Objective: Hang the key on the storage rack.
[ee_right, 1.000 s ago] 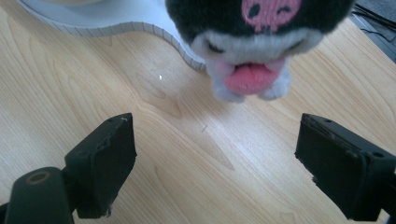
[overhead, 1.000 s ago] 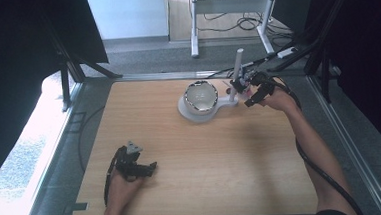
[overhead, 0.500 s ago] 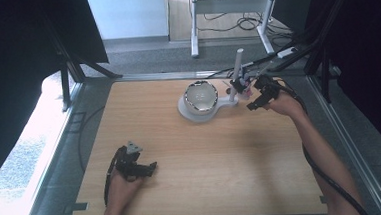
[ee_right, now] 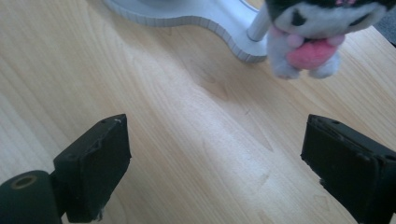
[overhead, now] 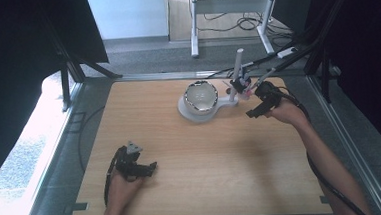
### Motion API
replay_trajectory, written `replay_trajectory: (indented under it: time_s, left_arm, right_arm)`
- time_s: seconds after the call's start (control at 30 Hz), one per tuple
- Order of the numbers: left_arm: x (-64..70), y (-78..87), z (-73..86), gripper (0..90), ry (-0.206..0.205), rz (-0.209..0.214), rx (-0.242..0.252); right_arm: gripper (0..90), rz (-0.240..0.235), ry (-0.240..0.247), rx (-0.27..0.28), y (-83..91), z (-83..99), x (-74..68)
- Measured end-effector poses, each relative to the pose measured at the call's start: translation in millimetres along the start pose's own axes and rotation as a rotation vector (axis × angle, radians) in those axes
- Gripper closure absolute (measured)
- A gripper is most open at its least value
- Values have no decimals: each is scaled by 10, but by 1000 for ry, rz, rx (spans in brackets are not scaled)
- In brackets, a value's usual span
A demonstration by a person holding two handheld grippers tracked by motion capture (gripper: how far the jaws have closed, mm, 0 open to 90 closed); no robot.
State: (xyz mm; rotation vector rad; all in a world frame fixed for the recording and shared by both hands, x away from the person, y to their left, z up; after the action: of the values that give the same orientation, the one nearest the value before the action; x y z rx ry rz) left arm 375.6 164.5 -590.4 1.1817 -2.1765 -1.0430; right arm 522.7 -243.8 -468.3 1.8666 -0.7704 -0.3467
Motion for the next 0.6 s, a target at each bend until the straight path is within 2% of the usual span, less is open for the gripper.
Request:
replay_trajectory:
  time_s: [0.37, 0.6]
  left_arm:
    - [0, 1, 1, 15, -1, 0, -1]
    - [0, 0, 0, 15, 0, 0, 0]
  right_arm:
    - [88, 0, 29, 21, 79, 140, -205]
    - [80, -29, 34, 40, 115, 267, -337]
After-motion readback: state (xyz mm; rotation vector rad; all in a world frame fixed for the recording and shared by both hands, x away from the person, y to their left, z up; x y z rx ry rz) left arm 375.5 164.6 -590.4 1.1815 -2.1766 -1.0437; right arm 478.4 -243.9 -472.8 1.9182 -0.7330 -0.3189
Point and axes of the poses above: each handheld gripper's, and its own axes: y roughly backward along the jaws, z roughly out of its underside, x roughly to its right, the point moved 9 cm from there along -y, roughly forward along the jaws, and after that the axes turned 4 degrees about -x, right-handed, at the moved point
